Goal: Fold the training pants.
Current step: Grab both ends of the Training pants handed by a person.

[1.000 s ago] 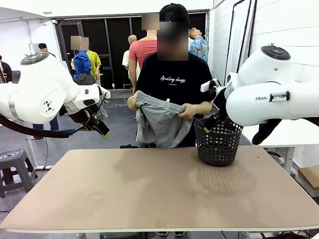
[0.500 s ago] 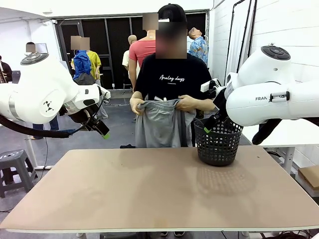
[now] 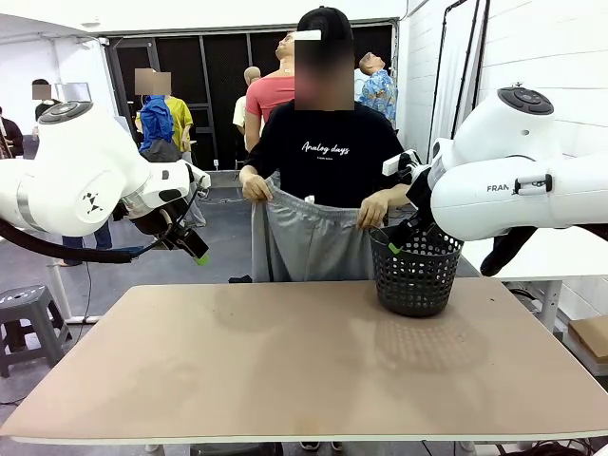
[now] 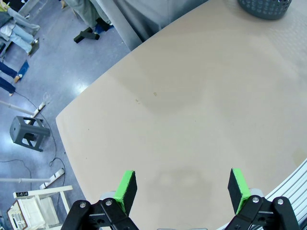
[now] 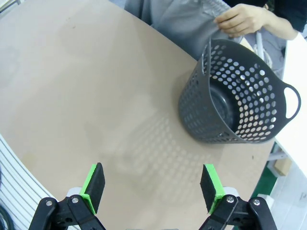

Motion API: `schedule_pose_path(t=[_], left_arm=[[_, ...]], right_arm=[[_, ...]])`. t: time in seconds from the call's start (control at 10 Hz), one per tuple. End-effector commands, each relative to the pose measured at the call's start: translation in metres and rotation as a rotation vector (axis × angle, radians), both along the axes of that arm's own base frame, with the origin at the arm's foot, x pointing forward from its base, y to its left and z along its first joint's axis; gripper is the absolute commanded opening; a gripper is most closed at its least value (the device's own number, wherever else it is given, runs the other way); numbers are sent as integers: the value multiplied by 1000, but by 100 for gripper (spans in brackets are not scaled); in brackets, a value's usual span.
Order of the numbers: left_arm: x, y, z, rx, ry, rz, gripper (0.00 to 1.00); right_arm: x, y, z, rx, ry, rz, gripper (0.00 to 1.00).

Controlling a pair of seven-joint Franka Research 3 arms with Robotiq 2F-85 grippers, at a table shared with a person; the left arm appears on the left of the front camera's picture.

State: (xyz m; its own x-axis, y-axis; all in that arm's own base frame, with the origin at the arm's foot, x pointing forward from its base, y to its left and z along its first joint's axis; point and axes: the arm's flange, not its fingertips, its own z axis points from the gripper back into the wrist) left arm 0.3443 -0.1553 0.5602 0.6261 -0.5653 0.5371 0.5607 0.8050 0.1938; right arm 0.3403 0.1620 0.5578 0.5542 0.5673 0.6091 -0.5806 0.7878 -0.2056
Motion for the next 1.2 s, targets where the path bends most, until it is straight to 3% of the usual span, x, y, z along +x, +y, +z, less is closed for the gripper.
schedule_pose_path(t=[0.0, 1.1], left_arm=[[0, 0, 1, -4, 1, -3, 100], [0, 0, 1, -4, 1, -3, 100]], right_arm=[[1, 0, -4, 4, 1, 4, 100], [1, 0, -4, 4, 1, 4, 100]])
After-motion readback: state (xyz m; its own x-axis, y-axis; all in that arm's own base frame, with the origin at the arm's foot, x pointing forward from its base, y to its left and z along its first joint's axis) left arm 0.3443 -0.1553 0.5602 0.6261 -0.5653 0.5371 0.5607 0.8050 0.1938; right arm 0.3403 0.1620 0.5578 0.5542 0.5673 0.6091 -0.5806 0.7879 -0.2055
